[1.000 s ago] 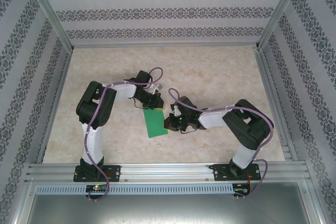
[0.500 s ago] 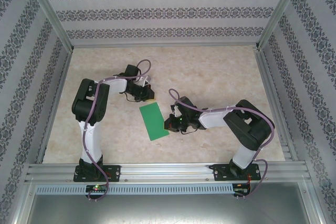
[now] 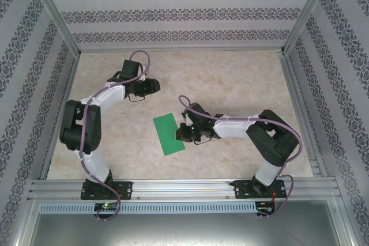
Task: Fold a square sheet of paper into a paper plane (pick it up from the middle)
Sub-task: First fold in half a square sheet of paper at the center of the table.
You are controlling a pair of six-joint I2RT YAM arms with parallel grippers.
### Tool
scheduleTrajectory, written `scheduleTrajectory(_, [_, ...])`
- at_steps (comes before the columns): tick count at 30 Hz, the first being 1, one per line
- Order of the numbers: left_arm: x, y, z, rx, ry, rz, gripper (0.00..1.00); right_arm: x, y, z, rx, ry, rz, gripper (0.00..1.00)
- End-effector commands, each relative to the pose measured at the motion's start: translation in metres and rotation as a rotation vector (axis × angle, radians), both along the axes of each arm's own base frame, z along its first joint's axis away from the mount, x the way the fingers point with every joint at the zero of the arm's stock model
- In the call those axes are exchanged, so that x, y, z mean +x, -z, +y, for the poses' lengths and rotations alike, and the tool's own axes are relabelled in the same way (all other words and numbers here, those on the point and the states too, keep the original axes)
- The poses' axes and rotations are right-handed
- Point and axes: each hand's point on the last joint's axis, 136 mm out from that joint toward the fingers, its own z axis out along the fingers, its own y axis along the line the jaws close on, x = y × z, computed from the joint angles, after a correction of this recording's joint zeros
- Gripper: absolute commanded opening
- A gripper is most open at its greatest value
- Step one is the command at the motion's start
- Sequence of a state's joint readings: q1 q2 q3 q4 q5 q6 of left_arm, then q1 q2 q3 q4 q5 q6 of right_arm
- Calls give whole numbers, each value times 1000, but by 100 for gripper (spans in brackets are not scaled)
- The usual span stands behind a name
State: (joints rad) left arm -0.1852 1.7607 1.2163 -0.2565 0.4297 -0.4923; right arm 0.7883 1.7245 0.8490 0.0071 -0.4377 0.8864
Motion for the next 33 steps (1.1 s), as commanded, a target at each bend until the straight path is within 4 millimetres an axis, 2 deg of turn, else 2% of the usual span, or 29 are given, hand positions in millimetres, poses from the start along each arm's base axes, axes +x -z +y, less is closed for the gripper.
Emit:
scheduleTrajectory(1, [-12,4,43,66,-208,43,60,27,-15,15,-21,-20,-110,3])
scheduleTrajectory(6, [-38,1,67,83,-318,69,85,51,-8,42,-22,-50,-111,6])
scheduleTrajectory(11, [-56,-1,74,57,-350,78,98,66,3,48,-54,-34,-91,7])
scheduleTrajectory(13, [-61,-2,75,35,-356,82,100,71,11,45,-67,-13,-74,7])
scheduleTrajectory(16, [-69,-1,72,-2,-354,99,100,79,25,34,-93,36,-50,7])
scheduleTrajectory(19, [-75,3,61,-49,-313,131,100,92,33,20,-111,99,-45,7])
scheduleTrajectory(25, [-89,15,38,-178,-253,207,100,122,51,-35,-219,330,-13,7])
scheduleTrajectory(28, [-100,22,28,-222,-208,253,100,132,40,-37,-163,338,-33,7])
scheduleTrajectory(33, [-123,33,5,-255,-118,325,100,141,-12,-17,-26,255,-125,11])
